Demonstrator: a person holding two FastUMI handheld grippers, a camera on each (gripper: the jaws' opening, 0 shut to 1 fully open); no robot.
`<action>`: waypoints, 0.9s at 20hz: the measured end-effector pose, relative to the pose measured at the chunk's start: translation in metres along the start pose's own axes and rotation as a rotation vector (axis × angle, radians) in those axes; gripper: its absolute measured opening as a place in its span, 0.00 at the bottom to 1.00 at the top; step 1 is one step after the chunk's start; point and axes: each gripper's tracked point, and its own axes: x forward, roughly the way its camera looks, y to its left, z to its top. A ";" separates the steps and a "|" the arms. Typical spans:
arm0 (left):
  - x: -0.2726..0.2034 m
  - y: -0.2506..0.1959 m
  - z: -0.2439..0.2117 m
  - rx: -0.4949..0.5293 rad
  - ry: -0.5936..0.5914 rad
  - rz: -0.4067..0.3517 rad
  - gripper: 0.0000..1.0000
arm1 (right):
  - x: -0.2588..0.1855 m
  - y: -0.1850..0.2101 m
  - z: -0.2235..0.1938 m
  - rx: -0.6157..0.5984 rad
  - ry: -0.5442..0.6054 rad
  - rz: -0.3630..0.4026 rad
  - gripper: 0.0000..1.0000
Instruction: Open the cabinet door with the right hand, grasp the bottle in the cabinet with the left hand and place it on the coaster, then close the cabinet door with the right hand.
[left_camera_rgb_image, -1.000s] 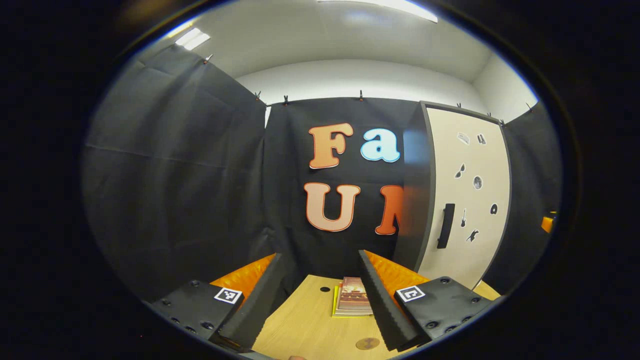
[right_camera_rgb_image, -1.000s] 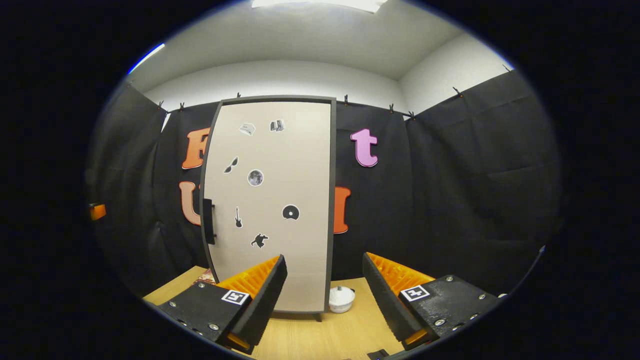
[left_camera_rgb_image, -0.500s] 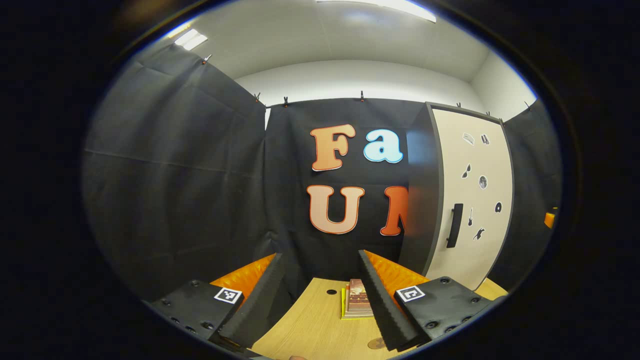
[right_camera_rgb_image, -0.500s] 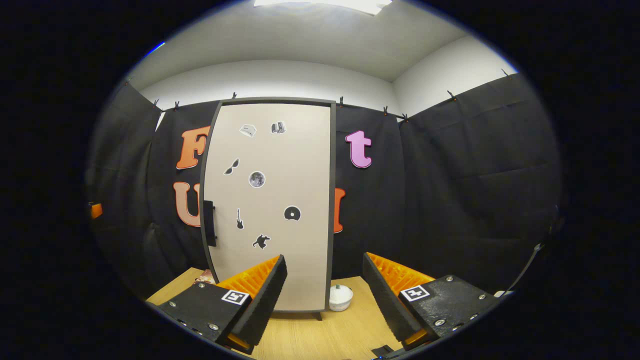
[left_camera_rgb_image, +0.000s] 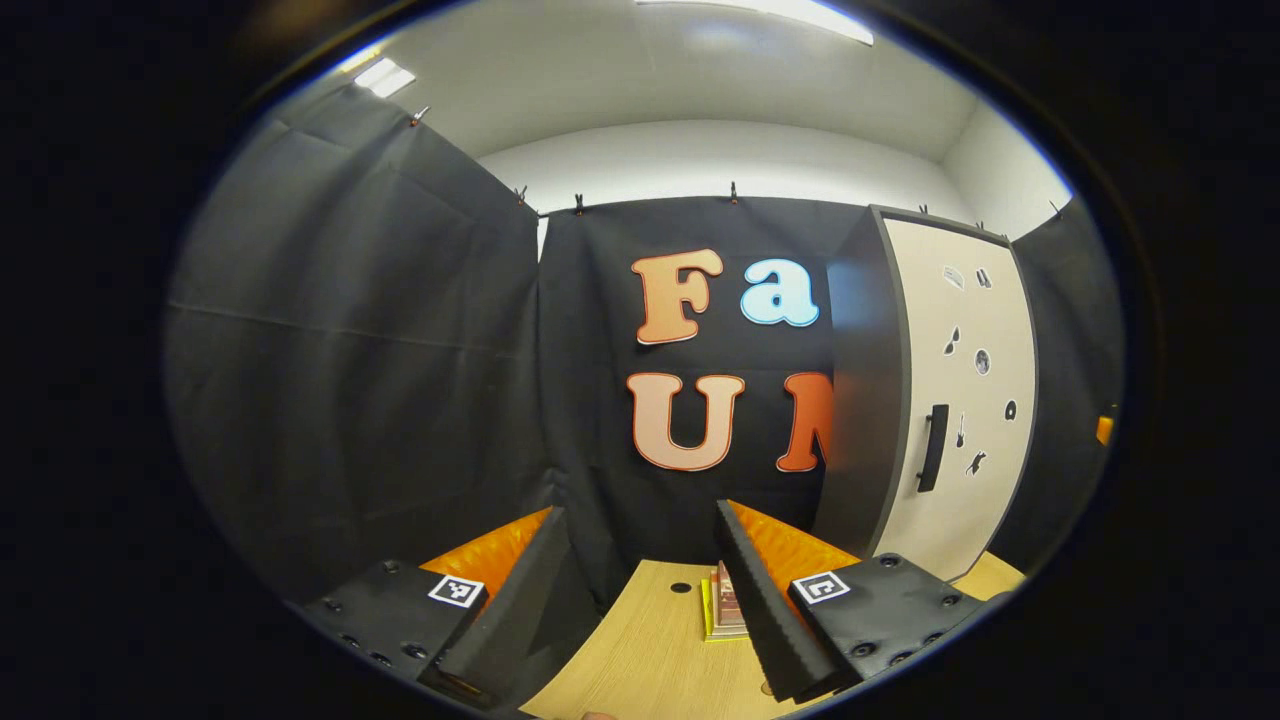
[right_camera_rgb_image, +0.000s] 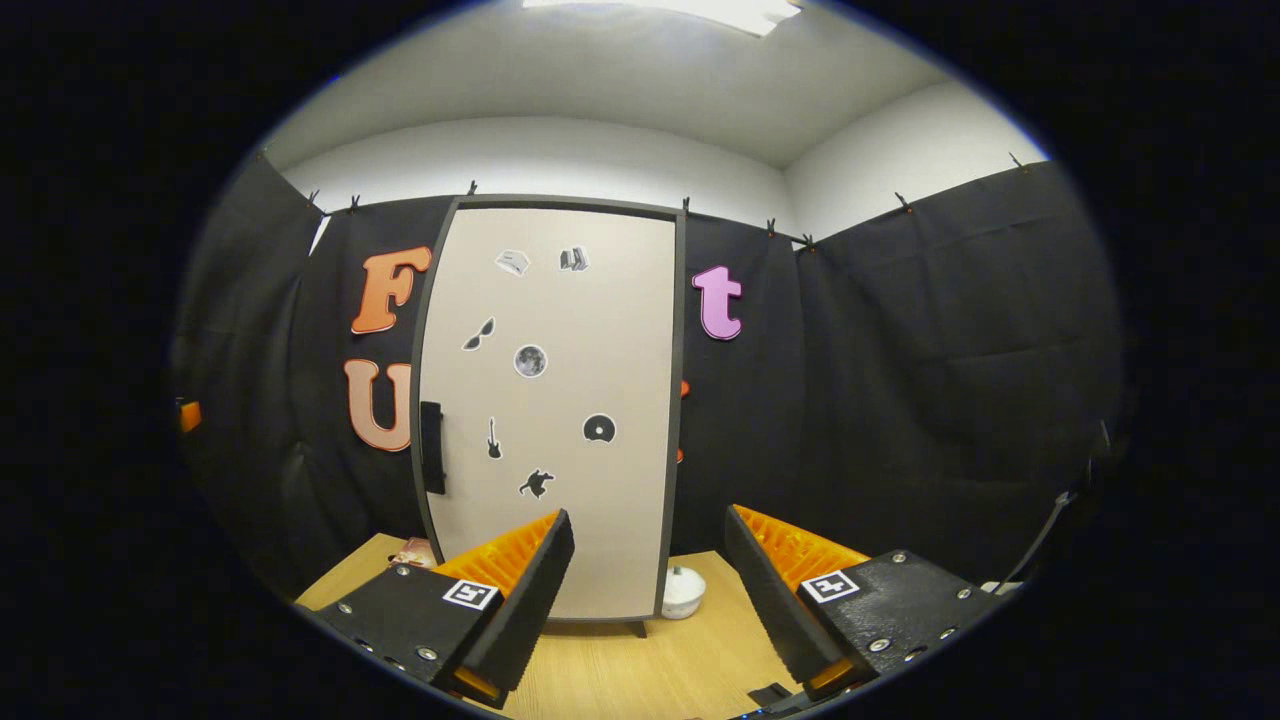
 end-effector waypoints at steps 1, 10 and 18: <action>0.000 0.003 0.000 0.002 0.000 0.001 0.96 | 0.000 0.004 0.000 0.001 -0.001 0.004 0.94; -0.003 0.033 0.003 0.012 -0.005 0.022 0.96 | 0.029 0.065 -0.001 0.038 0.017 0.076 0.94; -0.010 0.073 0.001 0.011 -0.002 0.073 0.96 | 0.077 0.158 0.000 0.025 0.022 0.190 0.94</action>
